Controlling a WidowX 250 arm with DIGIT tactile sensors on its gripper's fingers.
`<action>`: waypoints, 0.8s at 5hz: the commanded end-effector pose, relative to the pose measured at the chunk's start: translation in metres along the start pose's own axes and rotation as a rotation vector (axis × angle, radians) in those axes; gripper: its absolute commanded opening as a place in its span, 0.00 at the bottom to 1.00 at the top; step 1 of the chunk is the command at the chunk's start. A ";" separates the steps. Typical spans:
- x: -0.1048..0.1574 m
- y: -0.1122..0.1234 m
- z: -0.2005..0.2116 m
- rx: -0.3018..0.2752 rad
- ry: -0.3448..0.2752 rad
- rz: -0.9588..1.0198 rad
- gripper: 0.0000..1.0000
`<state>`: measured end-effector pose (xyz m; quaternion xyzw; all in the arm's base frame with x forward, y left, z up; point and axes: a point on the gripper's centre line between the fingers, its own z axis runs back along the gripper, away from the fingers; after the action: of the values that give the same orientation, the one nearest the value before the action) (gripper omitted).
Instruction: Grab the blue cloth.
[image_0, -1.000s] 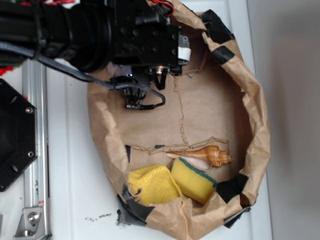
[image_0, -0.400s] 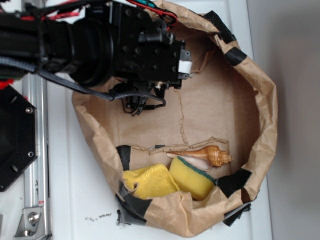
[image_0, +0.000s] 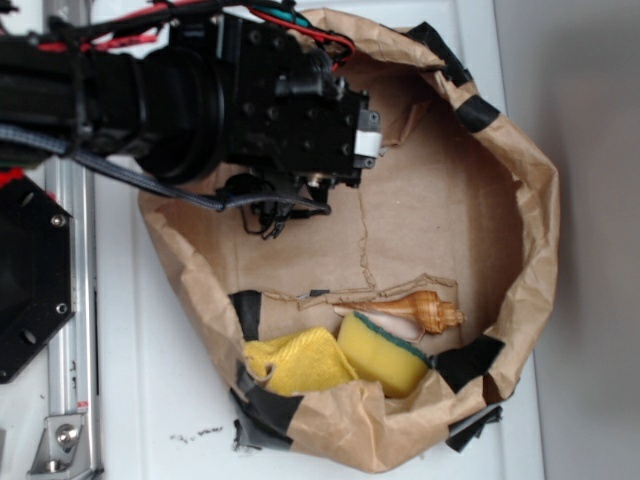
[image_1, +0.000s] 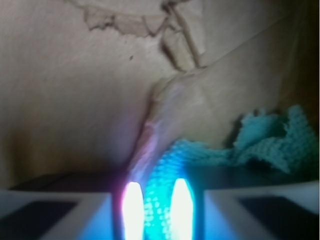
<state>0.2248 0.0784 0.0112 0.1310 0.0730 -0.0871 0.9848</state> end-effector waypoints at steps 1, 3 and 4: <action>-0.023 0.011 0.047 -0.001 -0.087 0.072 0.00; -0.001 0.009 0.087 -0.052 -0.163 0.078 0.00; 0.029 -0.005 0.113 -0.094 -0.236 0.037 0.00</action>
<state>0.2644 0.0424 0.1021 0.0709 -0.0206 -0.0758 0.9944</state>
